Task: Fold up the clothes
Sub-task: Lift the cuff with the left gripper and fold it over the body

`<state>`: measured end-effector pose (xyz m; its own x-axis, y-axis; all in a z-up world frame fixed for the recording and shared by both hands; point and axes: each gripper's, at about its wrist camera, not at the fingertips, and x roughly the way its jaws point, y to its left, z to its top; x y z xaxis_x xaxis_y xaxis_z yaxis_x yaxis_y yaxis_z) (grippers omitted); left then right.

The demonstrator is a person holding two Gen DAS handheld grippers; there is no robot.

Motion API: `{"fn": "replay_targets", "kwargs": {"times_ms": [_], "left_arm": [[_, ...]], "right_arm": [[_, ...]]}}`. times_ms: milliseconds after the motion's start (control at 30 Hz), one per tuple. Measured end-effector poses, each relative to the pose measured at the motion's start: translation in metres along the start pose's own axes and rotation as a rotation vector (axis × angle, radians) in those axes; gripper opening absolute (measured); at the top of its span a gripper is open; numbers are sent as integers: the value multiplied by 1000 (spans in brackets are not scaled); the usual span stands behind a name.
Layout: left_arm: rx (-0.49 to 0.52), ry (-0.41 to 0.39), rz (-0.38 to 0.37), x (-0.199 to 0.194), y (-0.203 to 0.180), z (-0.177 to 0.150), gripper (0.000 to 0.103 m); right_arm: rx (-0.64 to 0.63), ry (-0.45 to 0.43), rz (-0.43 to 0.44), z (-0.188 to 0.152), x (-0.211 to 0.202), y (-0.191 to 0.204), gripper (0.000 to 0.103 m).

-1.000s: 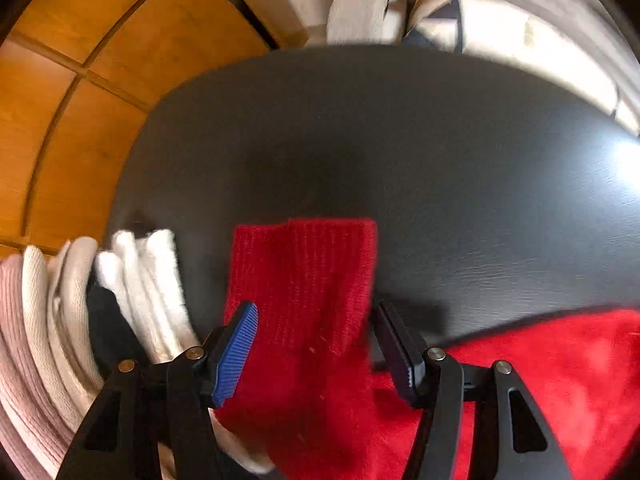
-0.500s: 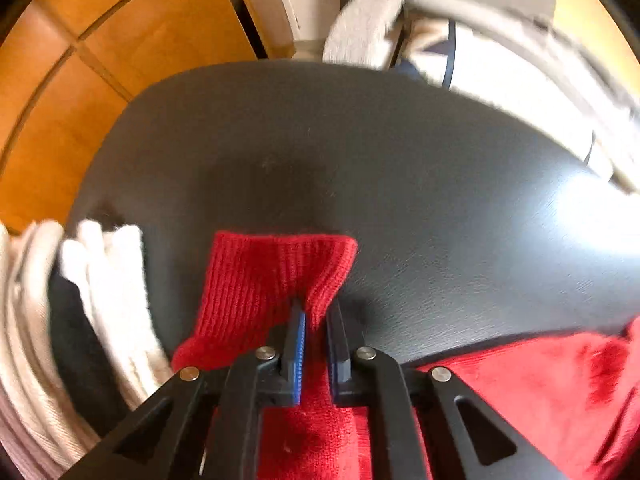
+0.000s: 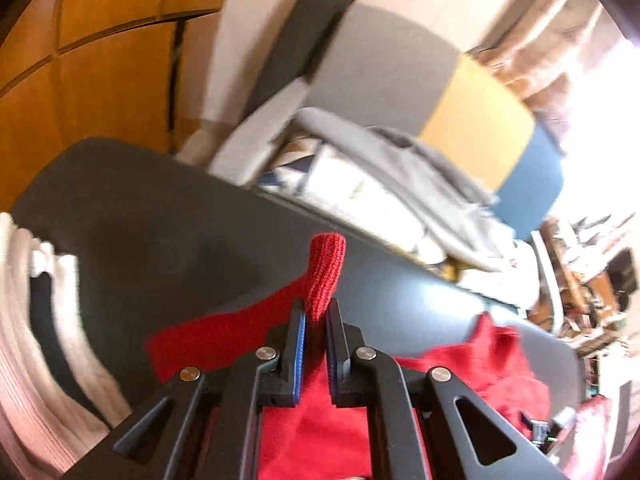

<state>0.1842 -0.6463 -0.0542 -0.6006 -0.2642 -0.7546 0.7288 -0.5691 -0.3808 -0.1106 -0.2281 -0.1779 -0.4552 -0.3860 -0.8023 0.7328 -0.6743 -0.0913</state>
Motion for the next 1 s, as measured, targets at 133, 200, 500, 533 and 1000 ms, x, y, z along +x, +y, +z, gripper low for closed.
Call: {"fn": "replay_targets", "kwargs": {"times_ms": [133, 200, 500, 533, 1000], "left_arm": [[28, -15, -114, -12, -37, -5, 7], [43, -22, -166, -12, -59, -7, 7], [67, 13, -359, 12, -138, -33, 7], [77, 28, -370, 17, -147, -40, 7], [189, 211, -356, 98, -218, -136, 7]], "right_arm": [[1, -4, -3, -1, 1, 0, 103], [1, -5, -4, -2, 0, 0, 103], [7, -11, 8, -4, -1, -2, 103], [9, -12, 10, -4, -1, -3, 103], [23, -26, 22, -5, -1, -6, 103]]}}
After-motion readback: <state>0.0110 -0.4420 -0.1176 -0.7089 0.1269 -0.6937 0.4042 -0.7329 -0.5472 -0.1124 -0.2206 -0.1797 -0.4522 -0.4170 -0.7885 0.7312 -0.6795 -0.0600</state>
